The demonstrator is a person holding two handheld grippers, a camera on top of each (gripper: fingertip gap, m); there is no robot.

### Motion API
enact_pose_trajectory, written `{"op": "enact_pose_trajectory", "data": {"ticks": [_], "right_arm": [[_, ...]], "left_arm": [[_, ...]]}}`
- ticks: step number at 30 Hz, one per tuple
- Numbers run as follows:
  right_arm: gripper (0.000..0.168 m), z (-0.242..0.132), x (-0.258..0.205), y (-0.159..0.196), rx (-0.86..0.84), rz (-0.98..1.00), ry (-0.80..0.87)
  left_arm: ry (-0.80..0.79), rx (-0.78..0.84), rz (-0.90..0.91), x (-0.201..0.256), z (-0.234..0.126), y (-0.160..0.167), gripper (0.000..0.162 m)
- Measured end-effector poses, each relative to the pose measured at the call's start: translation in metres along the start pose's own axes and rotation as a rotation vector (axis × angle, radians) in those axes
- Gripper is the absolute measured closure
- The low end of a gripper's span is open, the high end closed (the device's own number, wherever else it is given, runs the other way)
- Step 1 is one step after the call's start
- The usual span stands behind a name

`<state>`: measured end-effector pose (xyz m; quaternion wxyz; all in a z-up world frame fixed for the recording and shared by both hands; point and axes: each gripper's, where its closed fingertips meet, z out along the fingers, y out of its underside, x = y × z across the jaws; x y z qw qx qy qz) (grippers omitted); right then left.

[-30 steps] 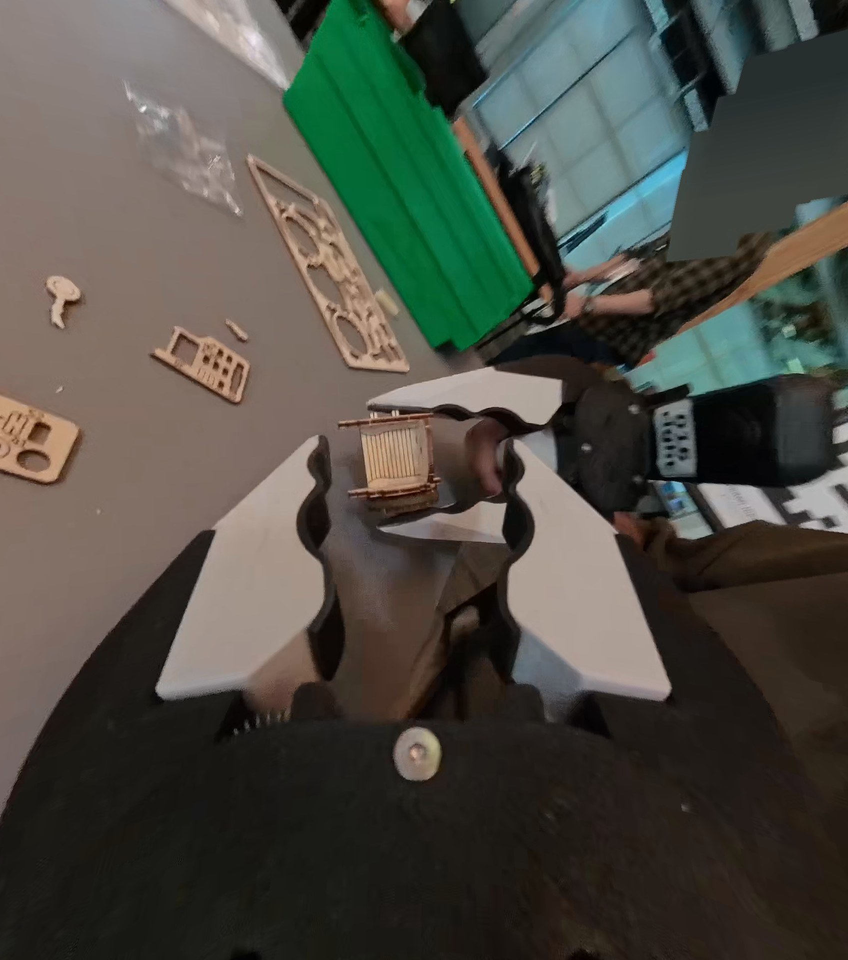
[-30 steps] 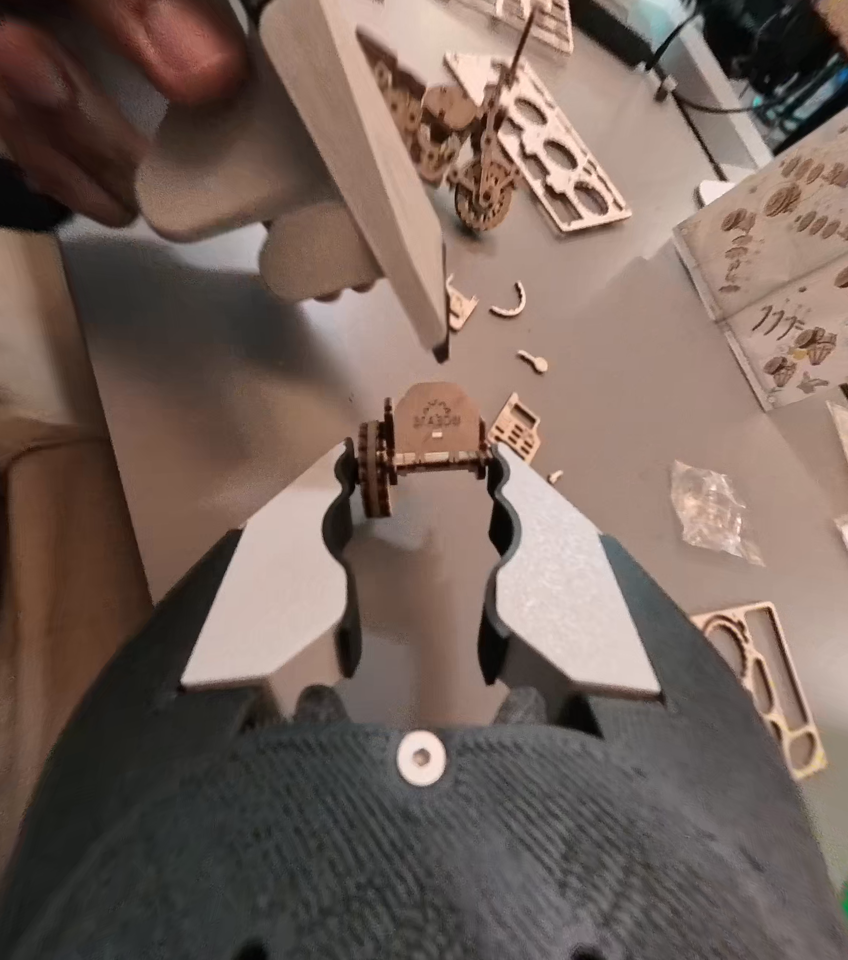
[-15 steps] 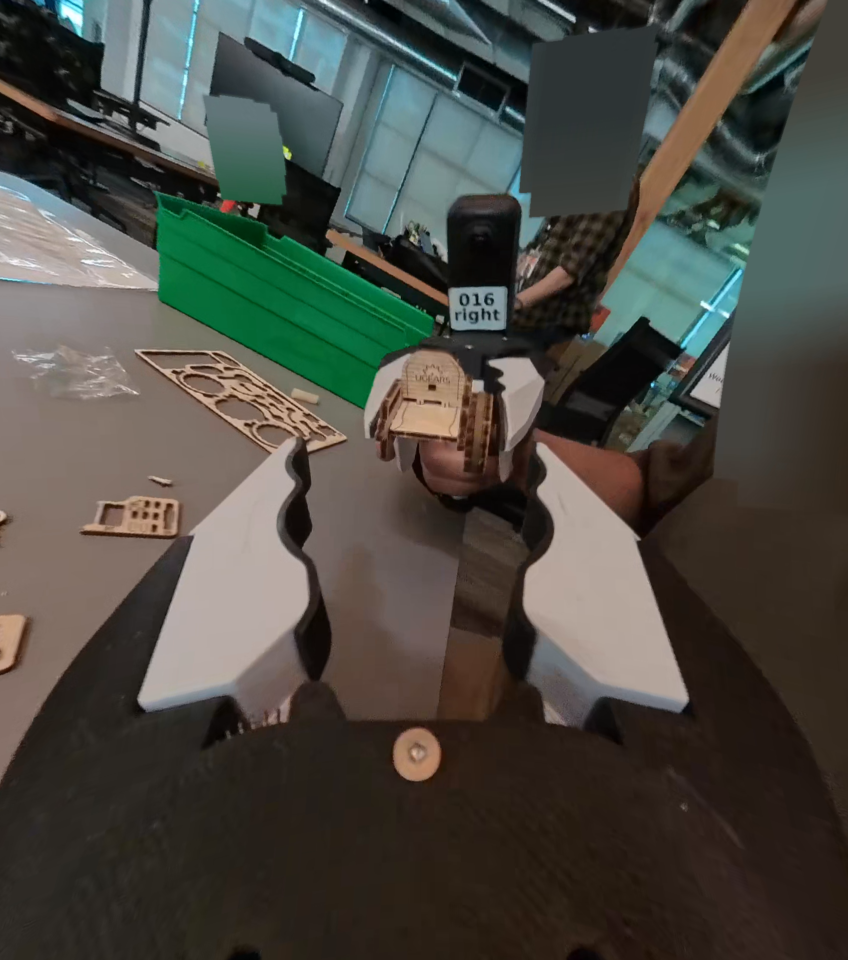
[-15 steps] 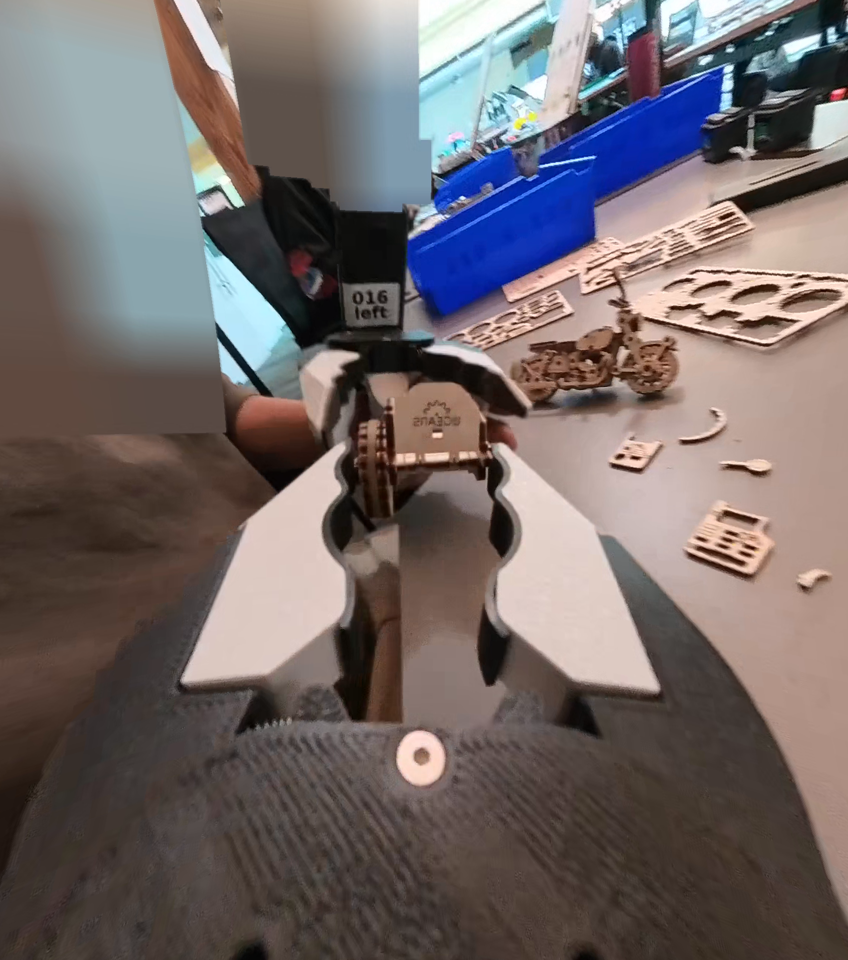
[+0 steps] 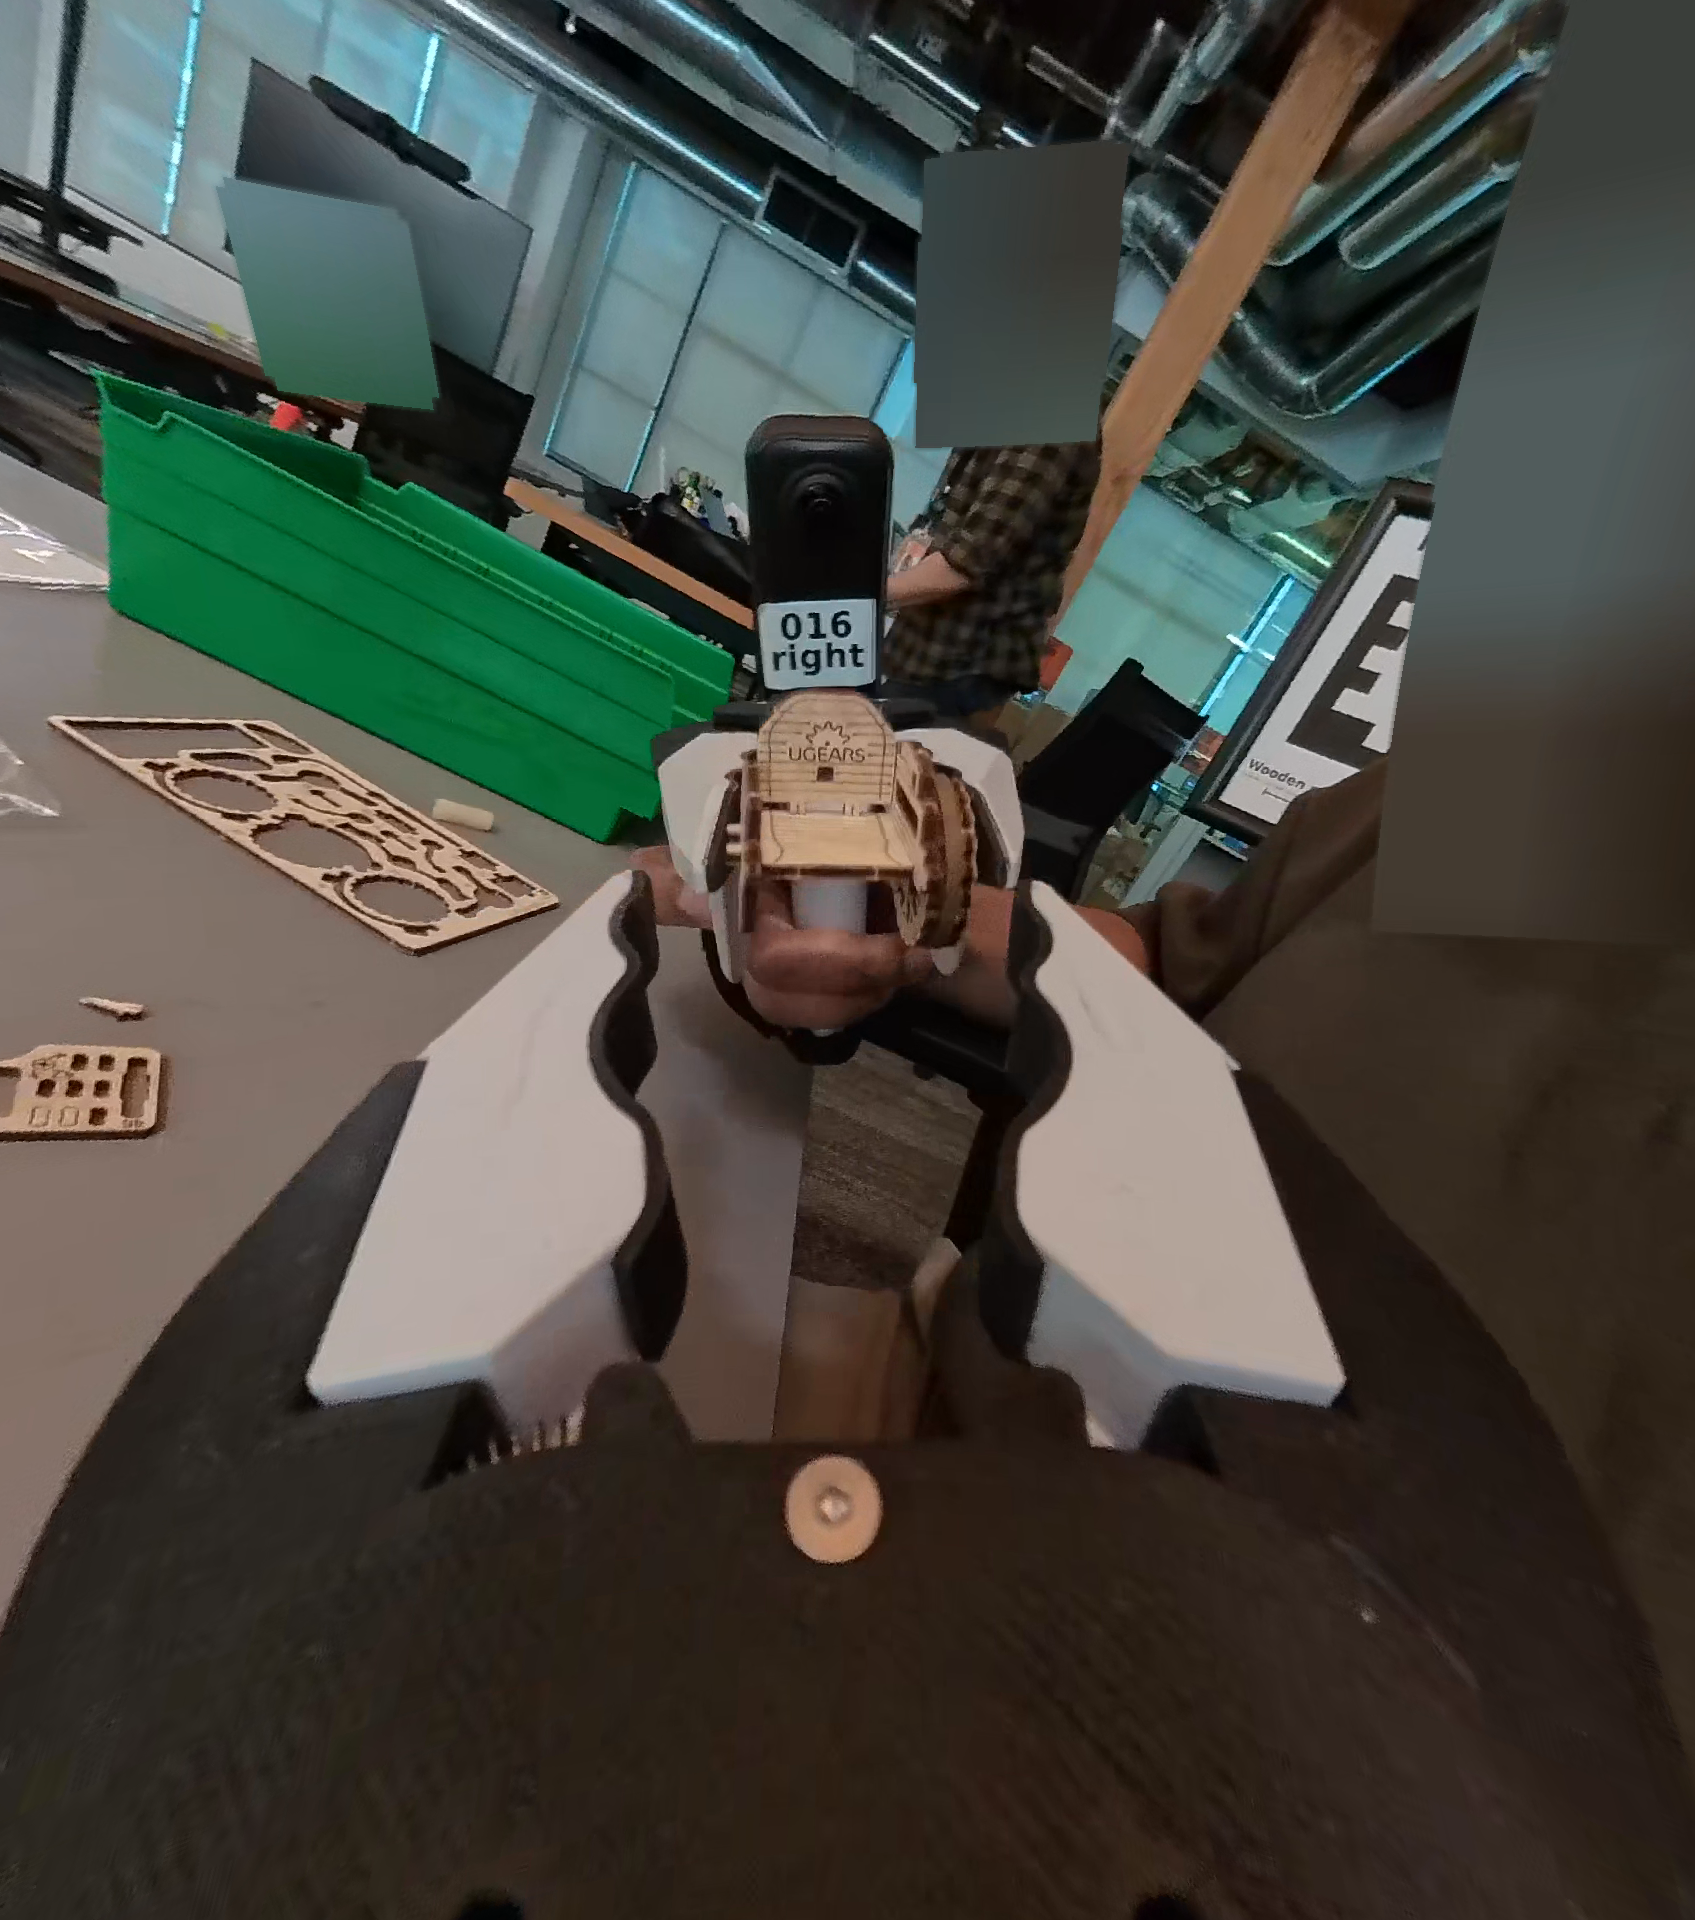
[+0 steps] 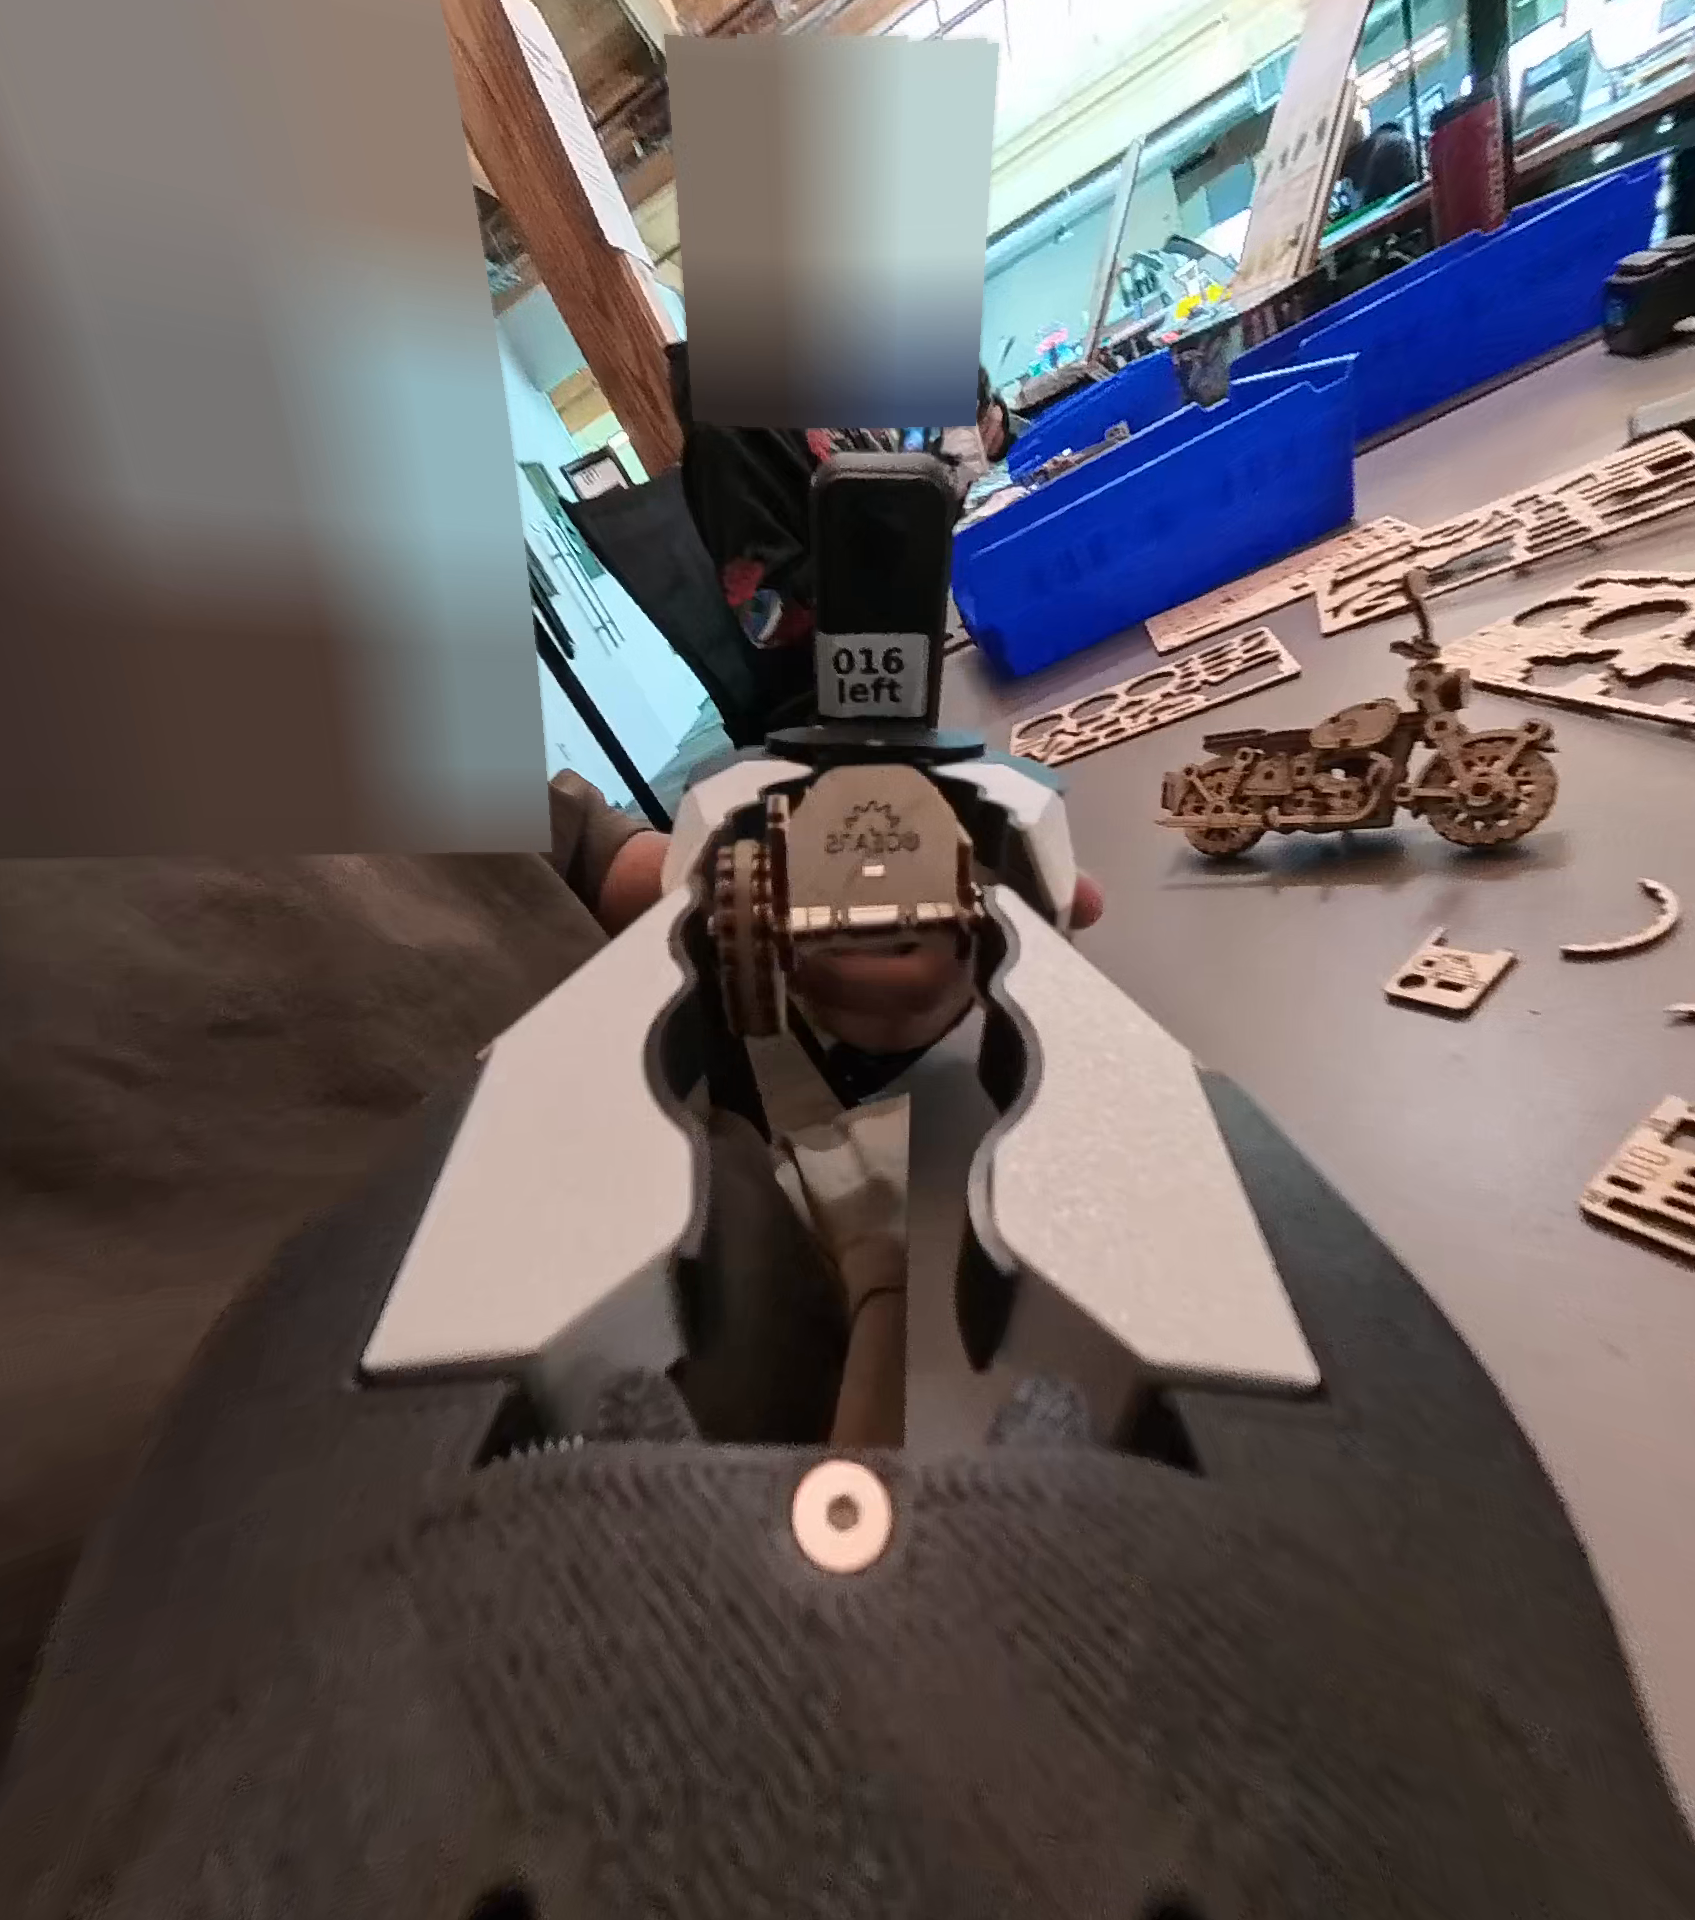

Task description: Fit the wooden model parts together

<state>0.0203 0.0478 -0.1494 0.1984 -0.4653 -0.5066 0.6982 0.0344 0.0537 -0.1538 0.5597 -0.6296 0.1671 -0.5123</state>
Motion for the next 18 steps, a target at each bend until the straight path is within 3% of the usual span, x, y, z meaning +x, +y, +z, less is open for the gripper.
{"op": "enact_pose_trajectory", "data": {"ticks": [7, 18], "right_arm": [[0.119, -0.0015, -0.0055, -0.0033, 0.024, 0.042, -0.053], [0.118, -0.0035, -0.0060, -0.0026, 0.017, 0.038, -0.061]], "left_arm": [[0.024, 0.027, -0.002, 0.0048, -0.0006, -0.0037, 0.112], [0.024, 0.022, -0.006, 0.0051, -0.0002, -0.0025, 0.113]]}}
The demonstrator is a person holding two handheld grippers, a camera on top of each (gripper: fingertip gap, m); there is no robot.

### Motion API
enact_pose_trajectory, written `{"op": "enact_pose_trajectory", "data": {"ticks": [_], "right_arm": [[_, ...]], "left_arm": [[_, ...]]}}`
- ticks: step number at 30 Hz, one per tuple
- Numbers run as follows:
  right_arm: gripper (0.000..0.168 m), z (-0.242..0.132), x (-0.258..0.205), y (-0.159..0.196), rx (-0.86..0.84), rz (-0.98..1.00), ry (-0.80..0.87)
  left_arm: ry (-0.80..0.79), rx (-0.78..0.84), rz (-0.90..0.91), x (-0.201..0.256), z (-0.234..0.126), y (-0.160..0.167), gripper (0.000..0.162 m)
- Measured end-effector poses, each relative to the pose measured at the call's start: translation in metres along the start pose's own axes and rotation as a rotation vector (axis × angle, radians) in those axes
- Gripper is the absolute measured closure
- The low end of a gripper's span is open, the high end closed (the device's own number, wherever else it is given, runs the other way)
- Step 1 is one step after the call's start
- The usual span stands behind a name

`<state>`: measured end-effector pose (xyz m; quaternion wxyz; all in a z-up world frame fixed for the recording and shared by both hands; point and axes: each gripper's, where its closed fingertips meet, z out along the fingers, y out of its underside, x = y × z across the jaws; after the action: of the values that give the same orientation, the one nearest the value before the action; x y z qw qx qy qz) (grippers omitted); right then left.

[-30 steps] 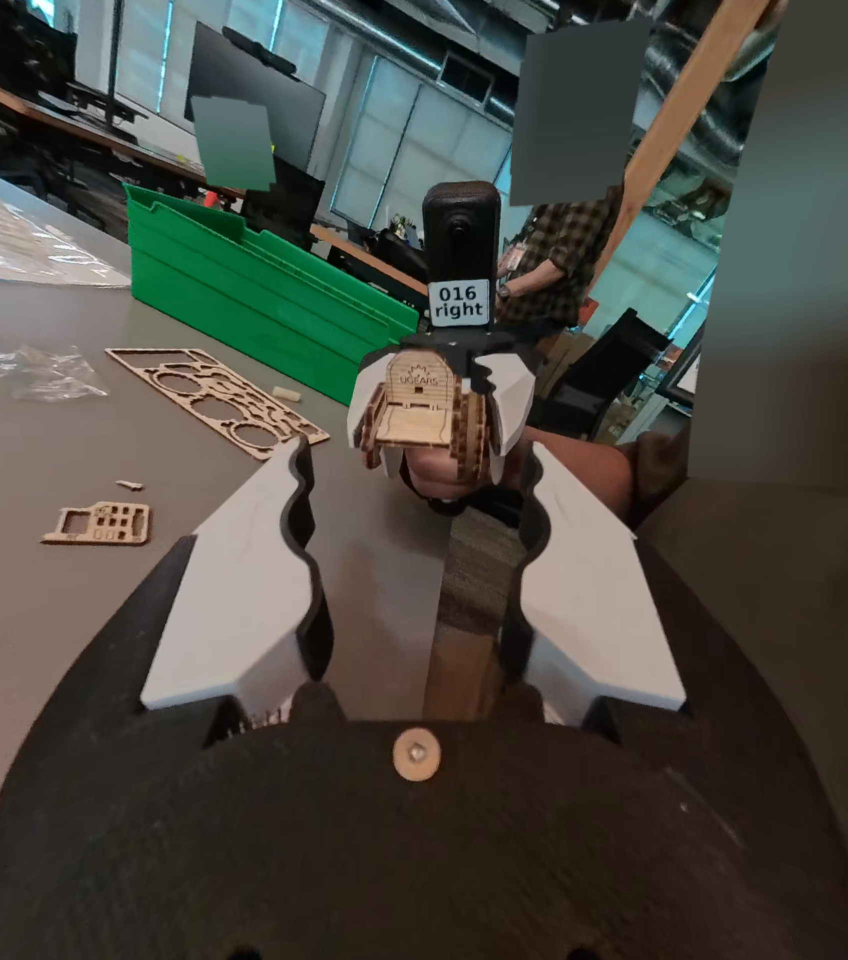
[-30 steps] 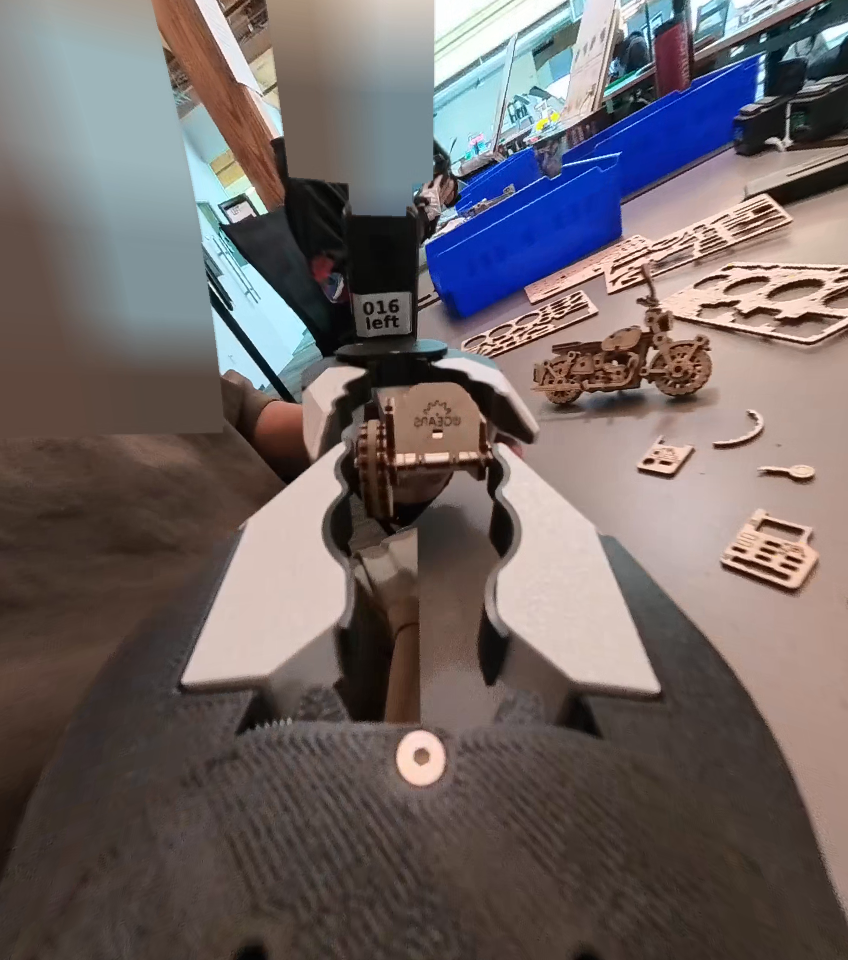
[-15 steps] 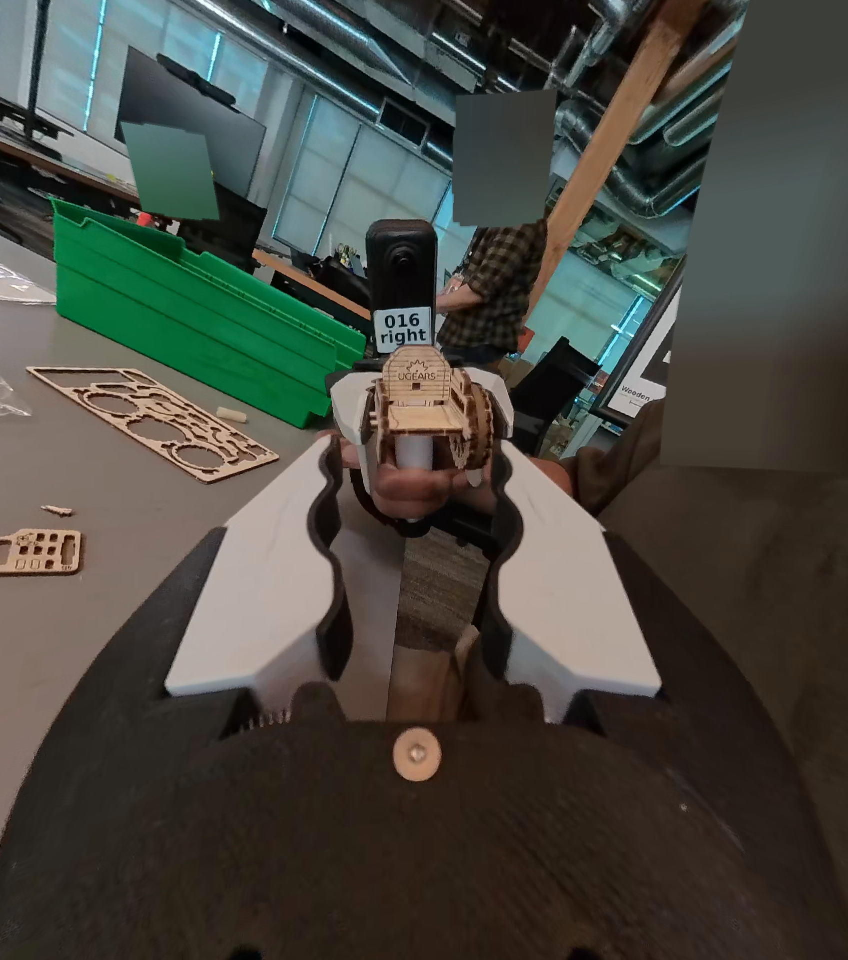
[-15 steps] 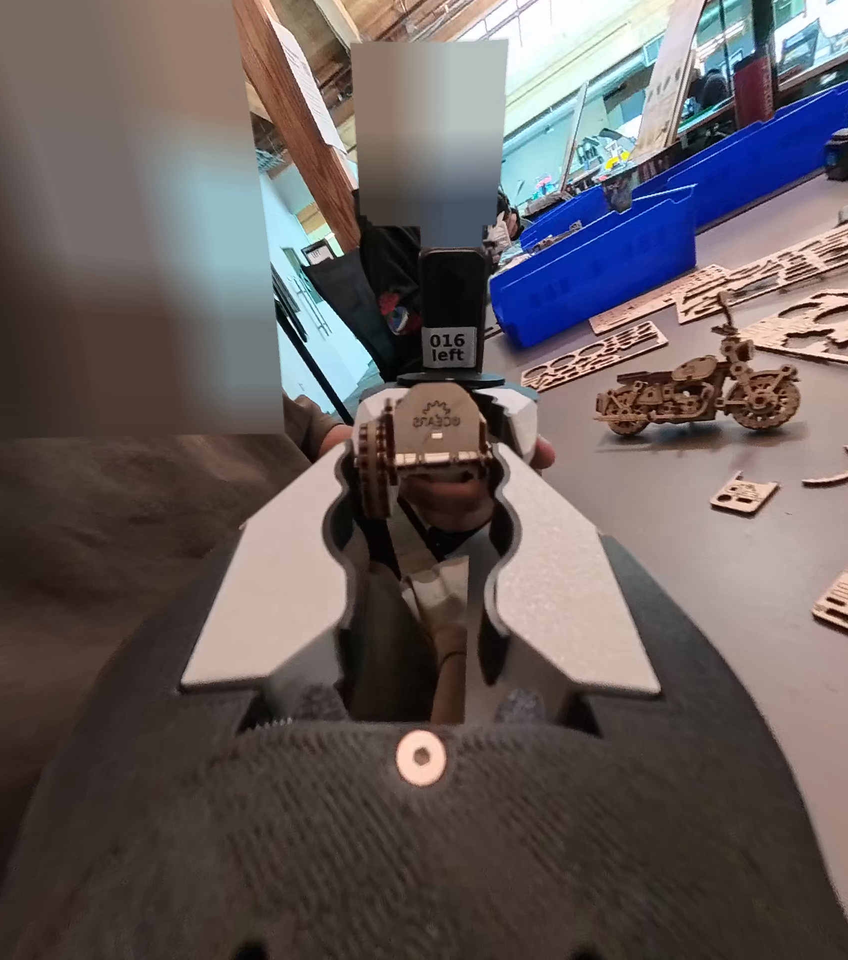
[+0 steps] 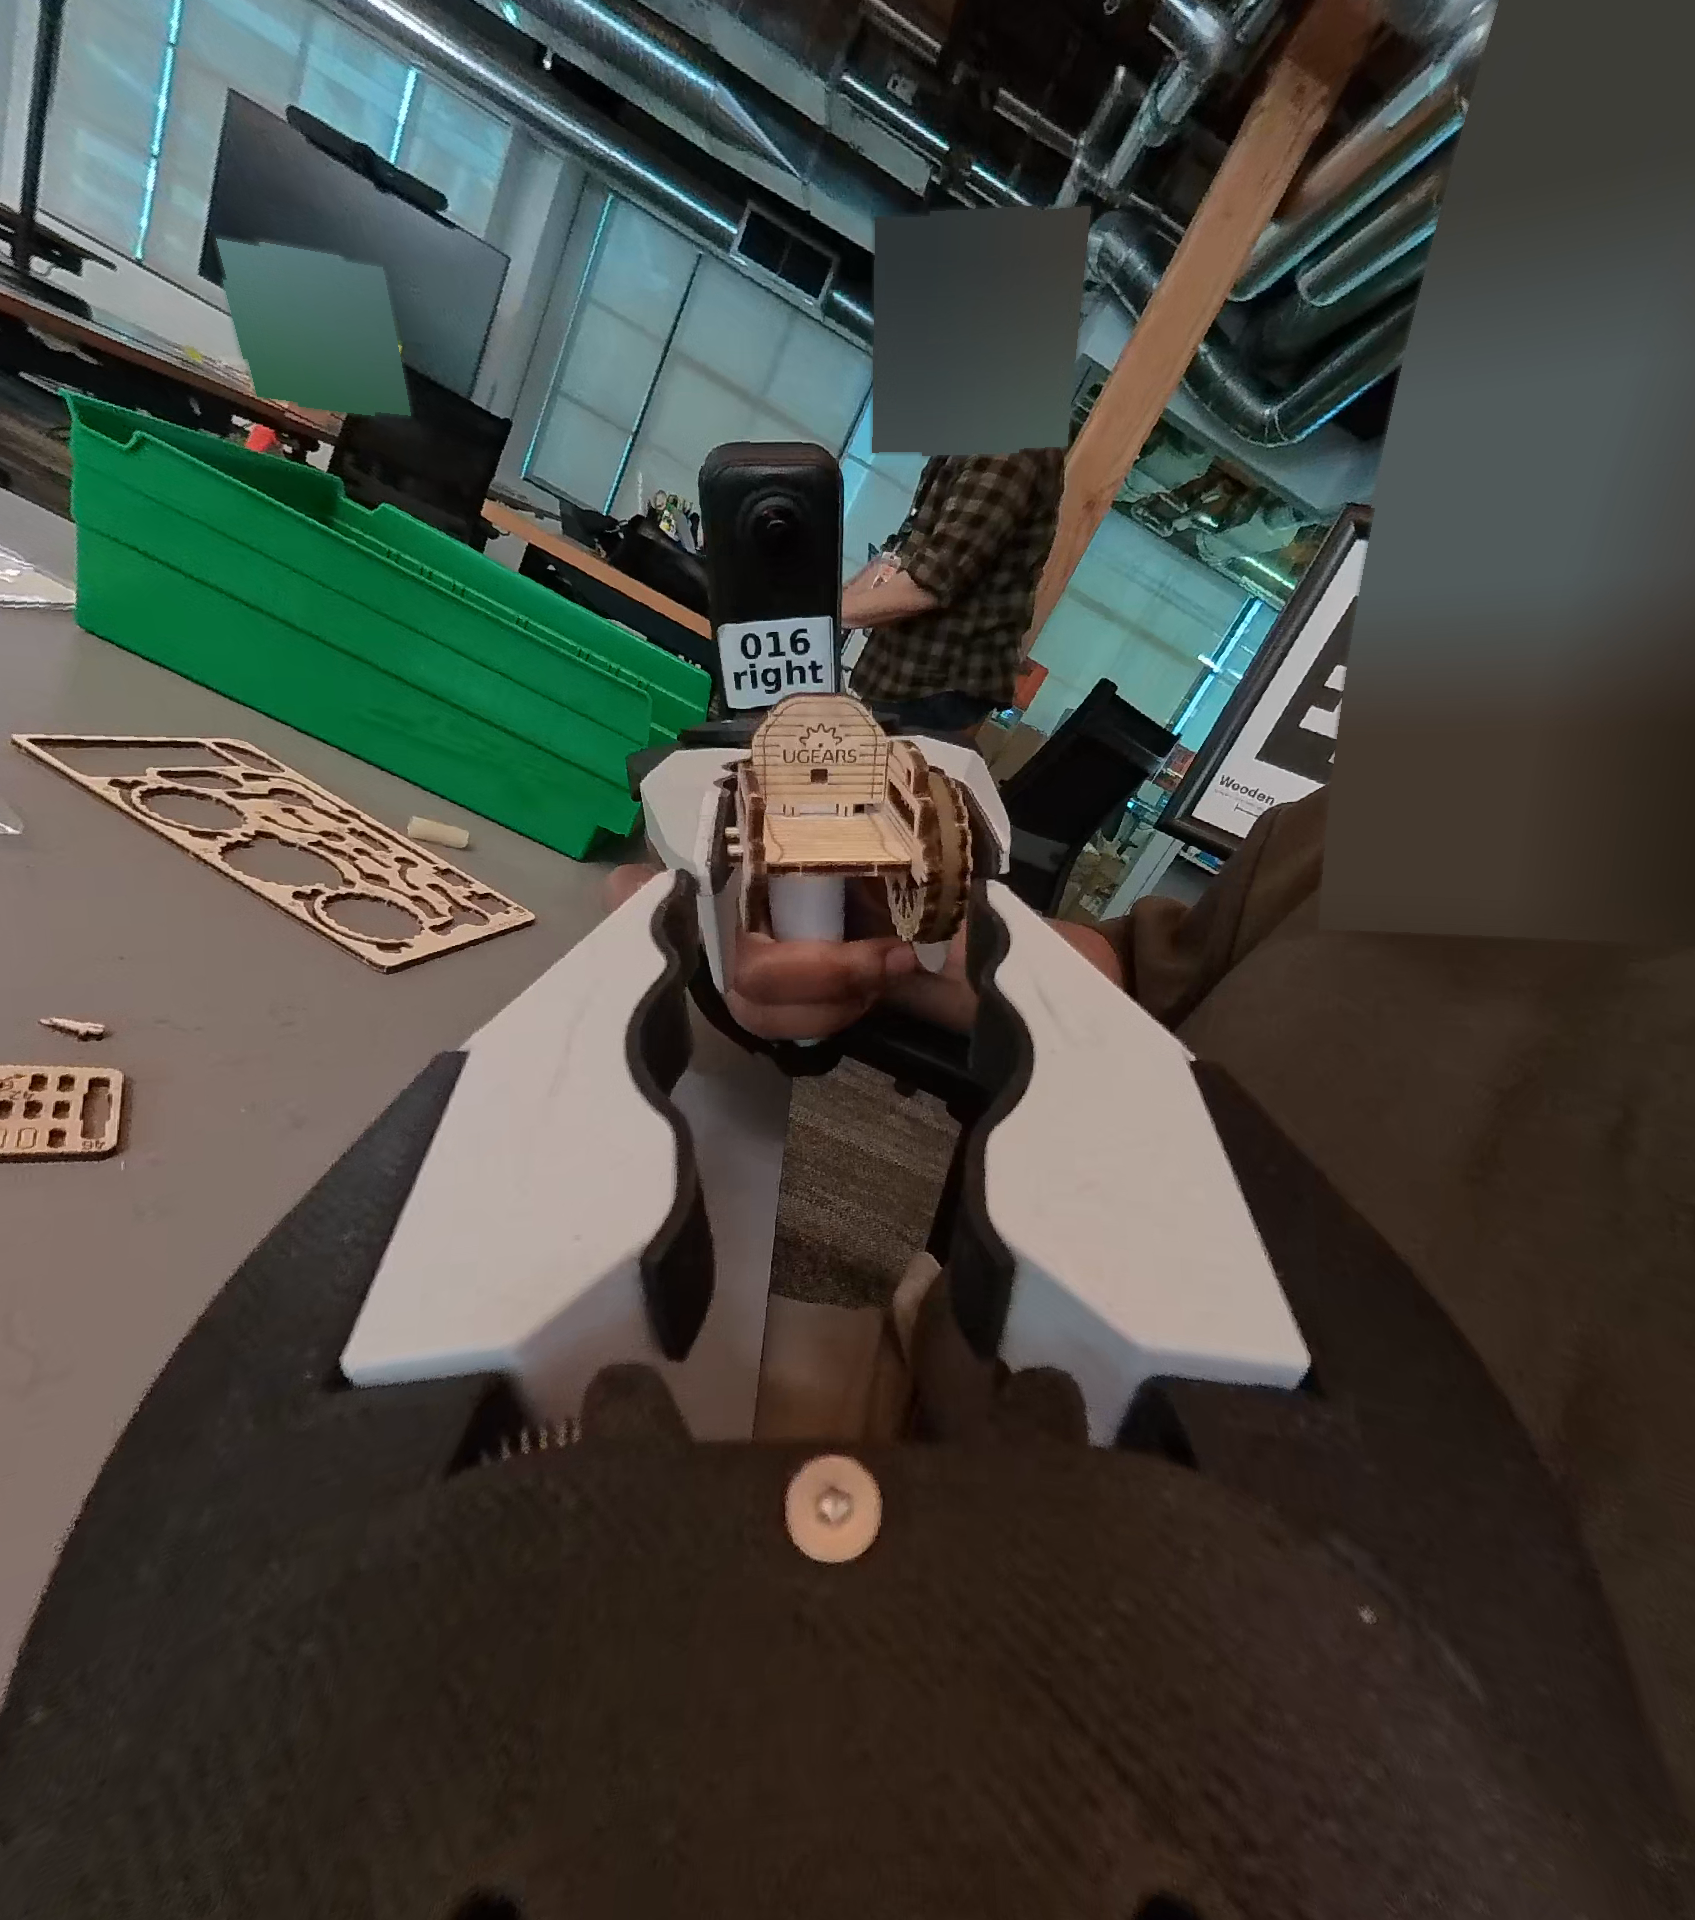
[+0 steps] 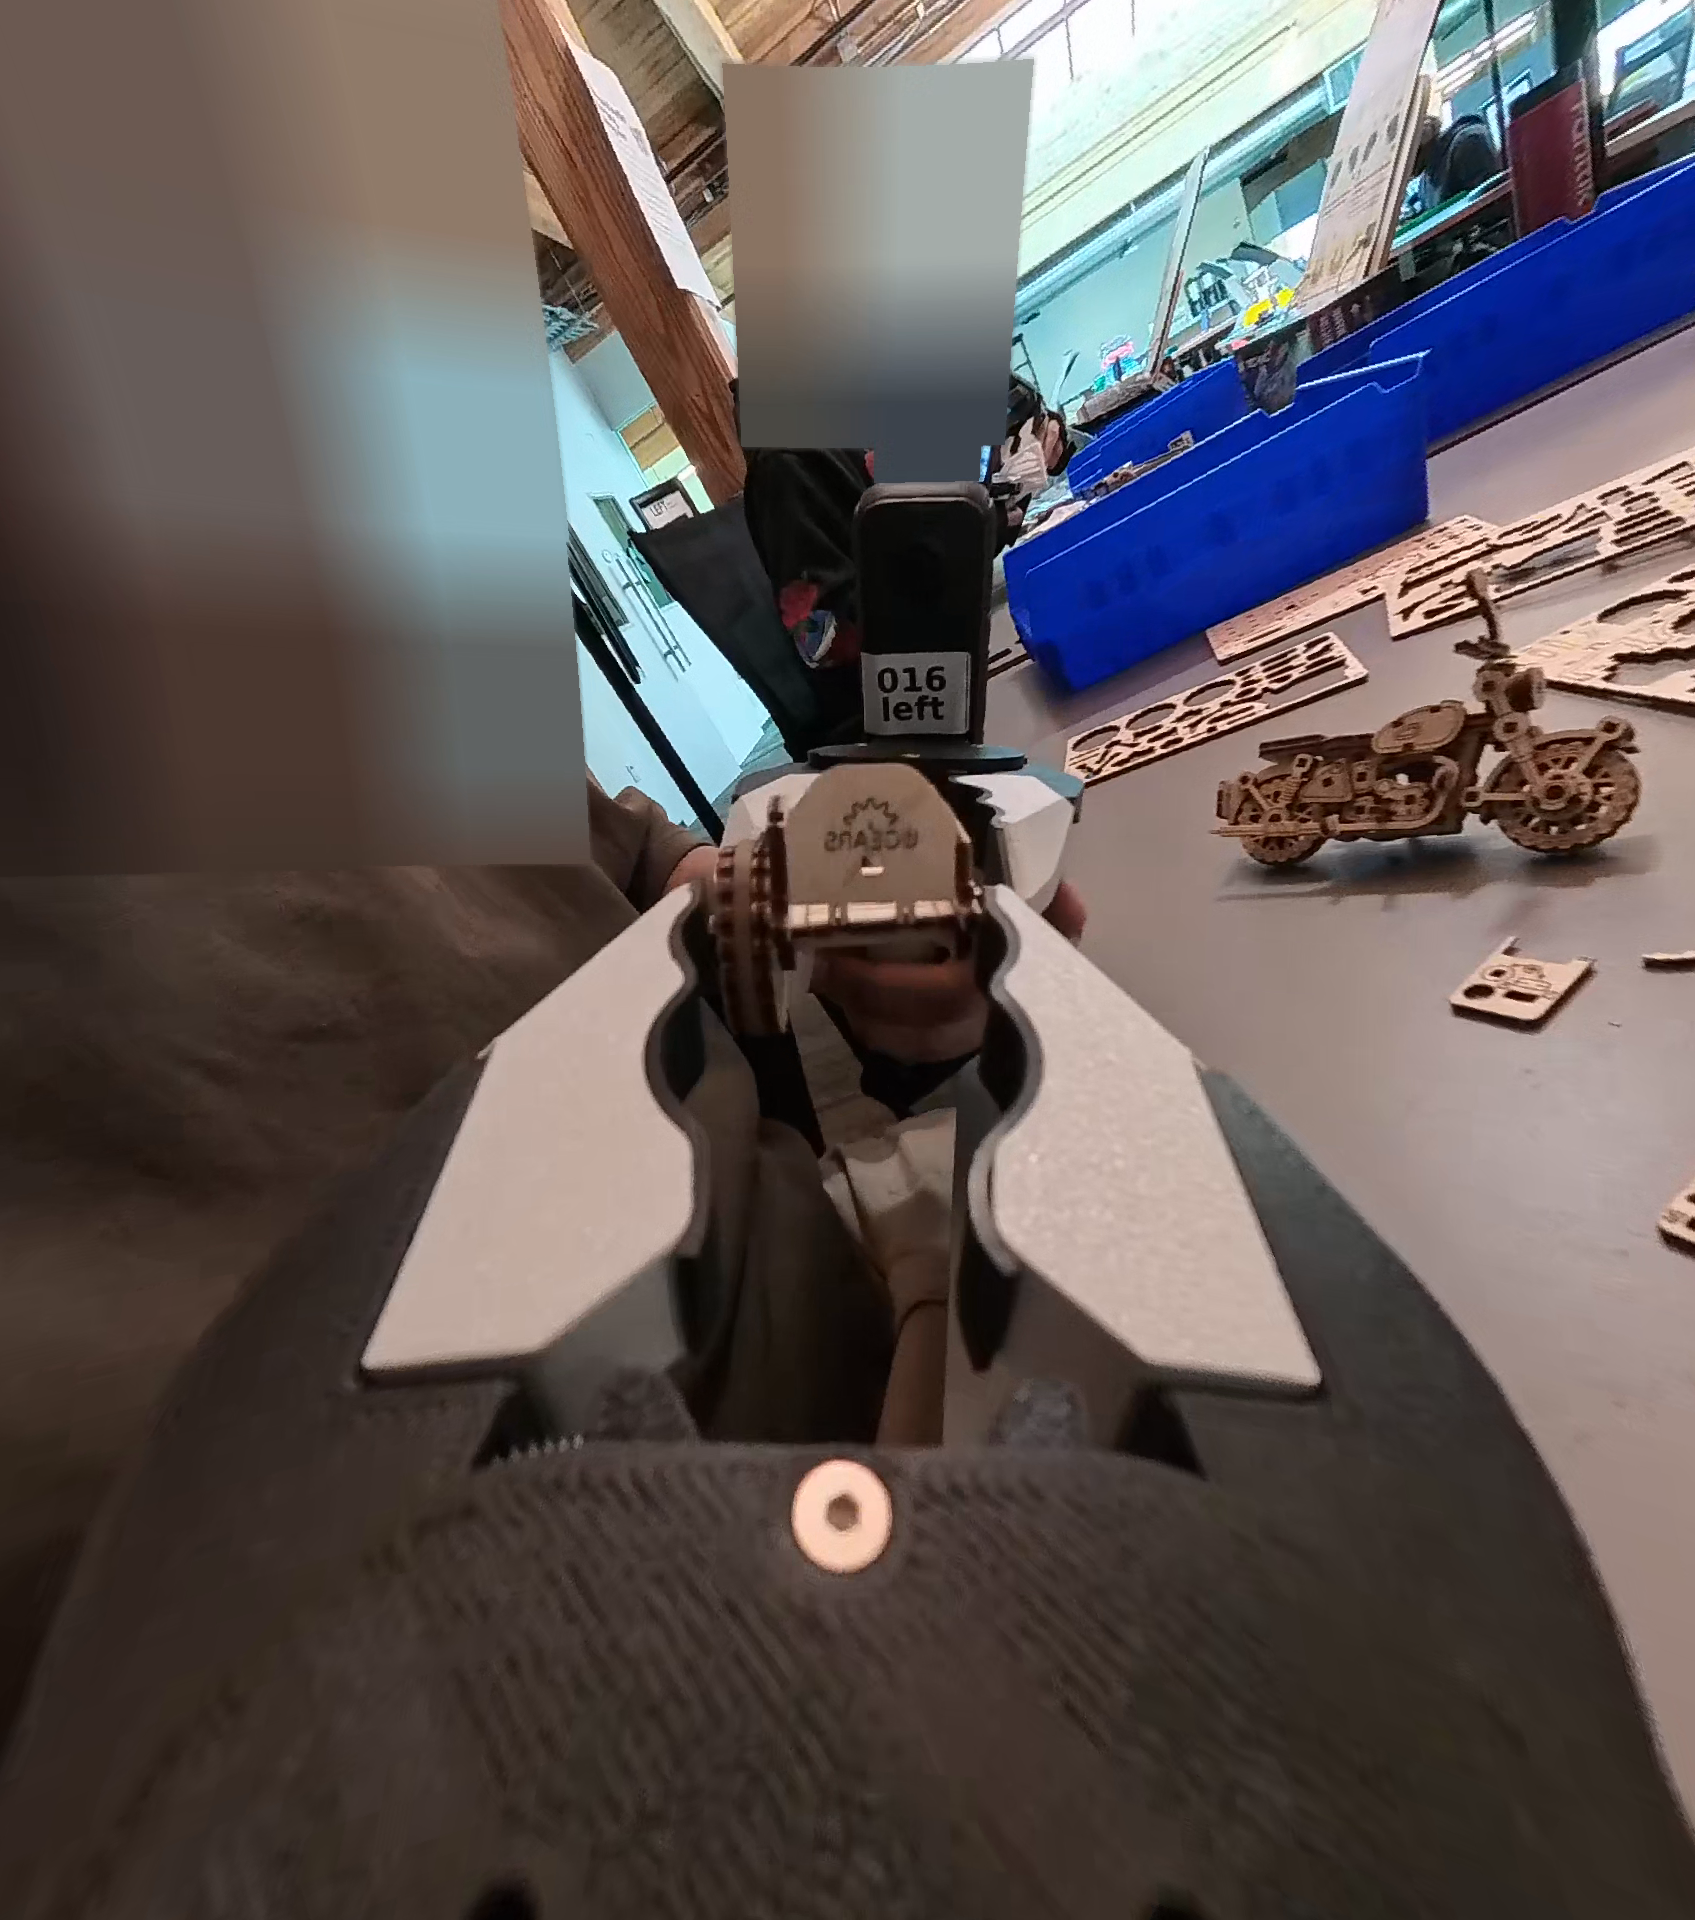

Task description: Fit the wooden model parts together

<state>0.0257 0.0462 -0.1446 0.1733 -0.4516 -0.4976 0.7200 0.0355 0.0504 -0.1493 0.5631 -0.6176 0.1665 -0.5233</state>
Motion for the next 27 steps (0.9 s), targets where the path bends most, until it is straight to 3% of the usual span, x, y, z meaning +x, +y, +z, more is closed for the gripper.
{"op": "enact_pose_trajectory", "data": {"ticks": [15, 22, 27], "right_arm": [[0.120, -0.005, 0.003, -0.001, -0.005, 0.081, -0.020], [0.121, -0.005, 0.007, 0.001, -0.025, 0.080, 0.001], [0.121, 0.000, 0.007, 0.006, -0.060, 0.043, 0.027]], "left_arm": [[-0.009, 0.021, -0.018, -0.003, -0.002, -0.003, 0.119], [-0.087, -0.043, 0.124, -0.008, -0.001, 0.004, 0.084], [-0.155, -0.086, 0.233, -0.009, 0.006, 0.014, 0.082]]}}
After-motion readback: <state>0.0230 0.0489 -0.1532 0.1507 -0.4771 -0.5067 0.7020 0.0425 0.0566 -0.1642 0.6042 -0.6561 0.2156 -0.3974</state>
